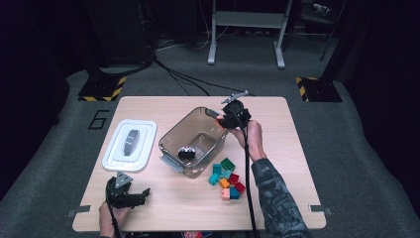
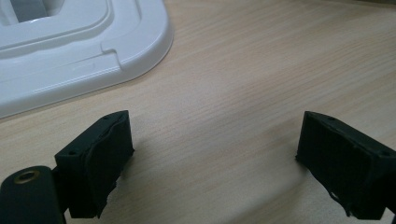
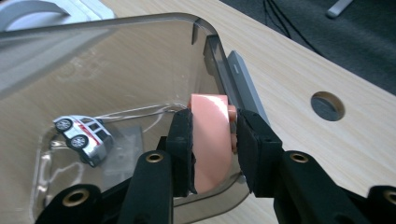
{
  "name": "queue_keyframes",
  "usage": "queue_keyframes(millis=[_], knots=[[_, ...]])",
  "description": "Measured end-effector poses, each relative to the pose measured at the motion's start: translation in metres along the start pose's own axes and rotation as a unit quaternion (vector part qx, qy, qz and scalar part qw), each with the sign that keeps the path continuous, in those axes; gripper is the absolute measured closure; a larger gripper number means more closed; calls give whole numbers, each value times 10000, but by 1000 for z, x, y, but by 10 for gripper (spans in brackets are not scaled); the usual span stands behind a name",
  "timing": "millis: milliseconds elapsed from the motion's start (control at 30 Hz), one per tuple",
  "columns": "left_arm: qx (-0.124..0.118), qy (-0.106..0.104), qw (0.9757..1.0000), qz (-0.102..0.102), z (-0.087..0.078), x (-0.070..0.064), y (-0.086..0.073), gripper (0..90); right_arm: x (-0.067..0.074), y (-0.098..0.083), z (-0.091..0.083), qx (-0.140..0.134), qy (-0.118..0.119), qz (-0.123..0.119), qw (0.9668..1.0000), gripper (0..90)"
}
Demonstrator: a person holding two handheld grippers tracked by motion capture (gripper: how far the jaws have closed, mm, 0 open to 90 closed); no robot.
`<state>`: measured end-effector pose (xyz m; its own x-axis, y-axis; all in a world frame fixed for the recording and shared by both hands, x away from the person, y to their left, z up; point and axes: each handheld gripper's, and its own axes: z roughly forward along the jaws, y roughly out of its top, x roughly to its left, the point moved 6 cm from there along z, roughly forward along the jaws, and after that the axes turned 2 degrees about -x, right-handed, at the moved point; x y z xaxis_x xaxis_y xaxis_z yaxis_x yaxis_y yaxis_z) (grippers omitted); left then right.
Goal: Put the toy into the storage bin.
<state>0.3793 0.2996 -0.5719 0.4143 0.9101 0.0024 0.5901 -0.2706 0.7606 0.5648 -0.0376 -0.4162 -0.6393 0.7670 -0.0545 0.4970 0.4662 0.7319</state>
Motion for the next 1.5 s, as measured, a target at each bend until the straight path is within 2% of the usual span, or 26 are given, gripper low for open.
queue_keyframes(millis=[67, 133, 267, 433, 600, 667, 767, 833, 1000, 1067, 1233, 1400, 1433, 1500], knots=[[2, -2, 10000, 1, 0, 0, 0, 102, 1, -1, -1, 52, -15, 50, 10000, 673], [2, -2, 10000, 0, 0, 0, 0, 102, 0, -1, -2, 31, -30, -42, 10000, 670], [2, -3, 10000, 1, 0, 0, 0, 102, 0, -2, -5, 61, -58, -66, 9999, 661], [1, -4, 10000, 0, 0, 0, 0, 102, -2, -4, -8, 52, -77, 15, 10000, 572], [1, -6, 10000, 1, 0, 0, 0, 103, -2, -11, -17, -65, 39, 167, 9998, 463], [0, -6, 10000, 1, 0, 0, 0, 103, -2, -21, -24, -115, 86, 280, 9995, 402], [-1, -8, 10000, 0, 0, 0, 0, 103, -1, -37, -32, -91, 99, 261, 9996, 337], [0, -6, 10000, 1, 0, 0, 0, 103, -1, -45, -36, -81, 102, 329, 9994, 311], [0, -5, 10000, -1, 0, 0, 0, 103, 4, -76, -46, 10, 297, 369, 9989, 161], [2, -6, 10000, 1, 0, 0, 0, 102, 7, -88, -48, 52, 379, 351, 9987, 141], [19, -17, 10000, 6, 0, 0, 0, 102, 16, -117, -44, 290, 445, 295, 9982, 97], [29, -24, 10000, -2, 0, 0, 0, 102, 17, -133, -31, 350, 544, 570, 9963, 76], [29, -23, 10000, -1, 0, 0, 0, 102, 17, -135, -27, 362, 559, 528, 9964, 69], [32, -20, 10000, 1, 0, 0, 0, 102, 17, -137, -21, 398, 586, 592, 9957, 64]])
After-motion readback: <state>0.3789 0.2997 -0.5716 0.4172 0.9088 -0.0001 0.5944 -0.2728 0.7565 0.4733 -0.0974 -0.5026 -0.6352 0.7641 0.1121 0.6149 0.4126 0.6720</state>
